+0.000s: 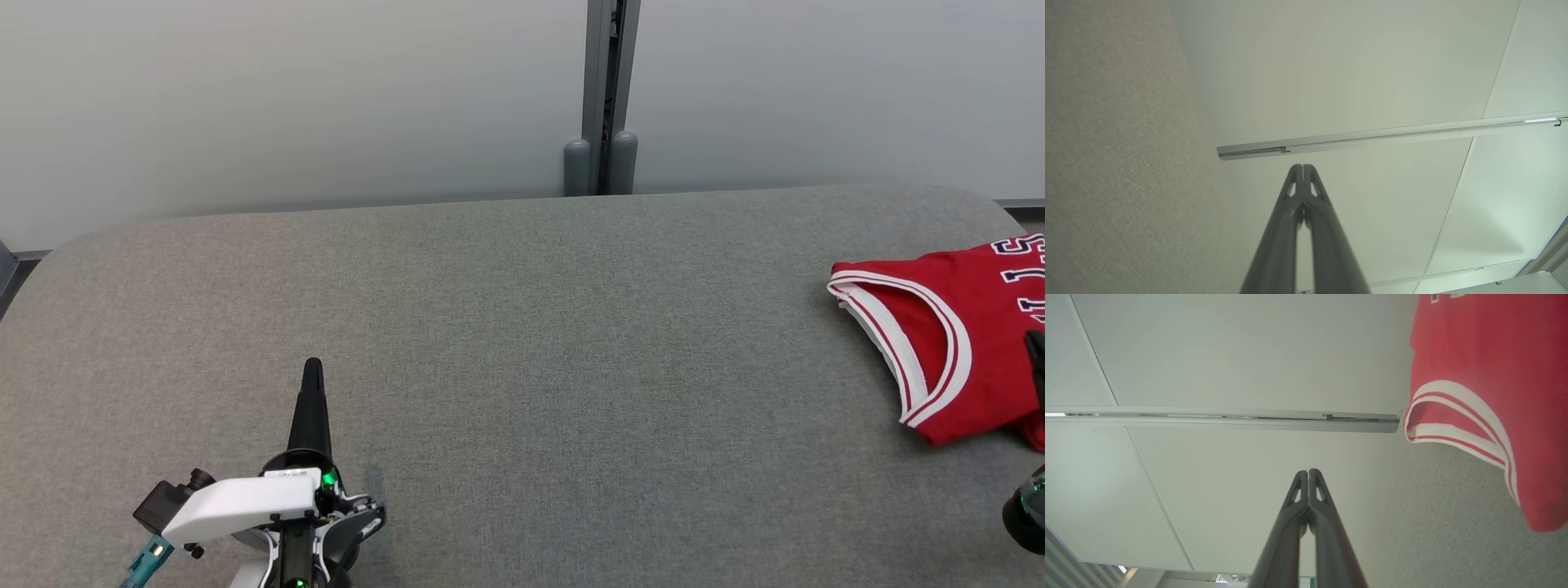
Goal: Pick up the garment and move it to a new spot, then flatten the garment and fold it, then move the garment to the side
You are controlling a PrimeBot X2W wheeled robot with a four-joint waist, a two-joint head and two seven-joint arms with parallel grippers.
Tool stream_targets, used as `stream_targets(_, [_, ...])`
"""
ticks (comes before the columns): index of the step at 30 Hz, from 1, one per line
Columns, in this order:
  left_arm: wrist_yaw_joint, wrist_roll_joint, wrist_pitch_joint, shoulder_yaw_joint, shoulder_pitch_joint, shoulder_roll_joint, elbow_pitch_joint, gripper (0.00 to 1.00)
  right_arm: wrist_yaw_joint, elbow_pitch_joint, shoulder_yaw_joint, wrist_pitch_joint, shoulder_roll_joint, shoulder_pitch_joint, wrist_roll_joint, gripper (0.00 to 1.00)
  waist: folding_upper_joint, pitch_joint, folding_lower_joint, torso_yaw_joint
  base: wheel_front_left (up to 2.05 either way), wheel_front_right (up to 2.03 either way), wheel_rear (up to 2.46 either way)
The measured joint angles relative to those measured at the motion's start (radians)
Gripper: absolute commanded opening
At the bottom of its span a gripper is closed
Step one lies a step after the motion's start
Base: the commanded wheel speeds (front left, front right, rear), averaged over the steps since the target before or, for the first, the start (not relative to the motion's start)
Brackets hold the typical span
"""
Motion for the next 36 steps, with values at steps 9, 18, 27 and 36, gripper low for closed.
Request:
stream_targets(9, [0.000, 0.000, 0.000, 0.000, 0.000, 0.000, 0.000, 0.00, 0.000, 0.000, 0.002, 0.000, -0.001, 0.000, 0.002, 0.00, 0.0000, 0.000, 0.0000, 0.000, 0.00, 0.00, 0.00])
stream_targets(18, [0.000, 0.000, 0.000, 0.000, 0.000, 0.000, 0.000, 0.00, 0.000, 0.000, 0.003, -0.002, -0.002, 0.000, 0.004, 0.00, 0.0000, 0.000, 0.0000, 0.000, 0.00, 0.00, 0.00])
stream_targets(27, [0.000, -0.001, 0.000, 0.000, 0.000, 0.000, 0.000, 0.00, 0.000, 0.000, 0.005, -0.003, -0.002, 0.000, 0.005, 0.00, 0.0000, 0.000, 0.0000, 0.000, 0.00, 0.00, 0.00])
stream_targets(36, [0.000, -0.001, 0.000, 0.000, 0.000, 0.000, 0.000, 0.00, 0.000, 0.000, 0.006, -0.004, -0.003, 0.000, 0.006, 0.00, 0.0000, 0.000, 0.0000, 0.000, 0.00, 0.00, 0.00])
